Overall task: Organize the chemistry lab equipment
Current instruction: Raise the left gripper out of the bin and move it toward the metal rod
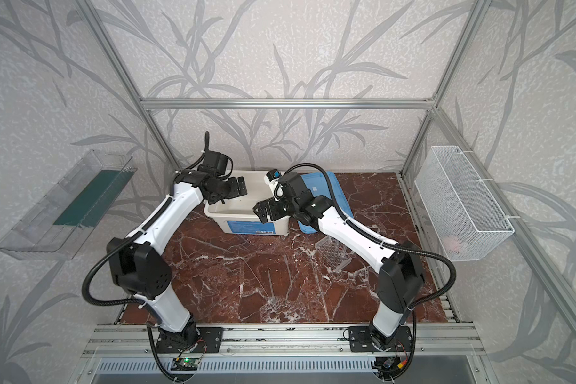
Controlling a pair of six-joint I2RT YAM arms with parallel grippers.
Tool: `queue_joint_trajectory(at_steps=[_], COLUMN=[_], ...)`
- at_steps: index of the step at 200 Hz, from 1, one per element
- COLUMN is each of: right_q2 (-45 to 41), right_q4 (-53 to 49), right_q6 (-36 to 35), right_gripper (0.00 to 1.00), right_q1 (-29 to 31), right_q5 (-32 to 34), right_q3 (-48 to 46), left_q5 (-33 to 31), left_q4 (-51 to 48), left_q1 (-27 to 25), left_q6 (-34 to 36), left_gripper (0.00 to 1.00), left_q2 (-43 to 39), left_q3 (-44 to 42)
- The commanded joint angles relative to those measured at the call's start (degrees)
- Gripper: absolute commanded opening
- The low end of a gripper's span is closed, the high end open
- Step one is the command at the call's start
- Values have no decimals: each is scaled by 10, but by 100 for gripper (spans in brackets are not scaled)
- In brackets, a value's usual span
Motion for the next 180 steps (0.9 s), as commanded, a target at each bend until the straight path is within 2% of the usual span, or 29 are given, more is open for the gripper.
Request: queue_joint_trajectory(at_steps=[1,14,50,72,90,115,148,162,180], right_q2=[-69,-104,-185,-242,-284,-326,-370,-373,-368], right_q4=[-17,-28,-61,-61,-63,-78,-69,-66,-61], right_q6=[-21,-27,-47,-47,-38,-44,-53,-51,-36], right_gripper=[100,100,99,99,99,100,100,100,99], right_q1=[-3,-4,-3,-3,-3,-3,-2,-2,-2], right_q5=[5,4,6,27,31,25,31,37,48], right_q3=[-29,-55,-130,-184,-228,-279,-332,-344,-354], left_q5=[47,53,2,6,0,-1,10,14,23], left_q4=[-33,-48,-116,-133,-134,-129,-104,-82,-28], left_q1=[-12,-28,-87,-111,-144,-185,-208,-210,-222], left_q6=[13,25,45,28,0,-33,-30,-57,-138], left_gripper=[99,99,99,92,86,84,80,77,72], left_q2=[-58,-88,-160,-206,-244,-287,-305,-302,-299], left_q3=[-15,-26,-35,-68,-117,-191,-285,-325,-381])
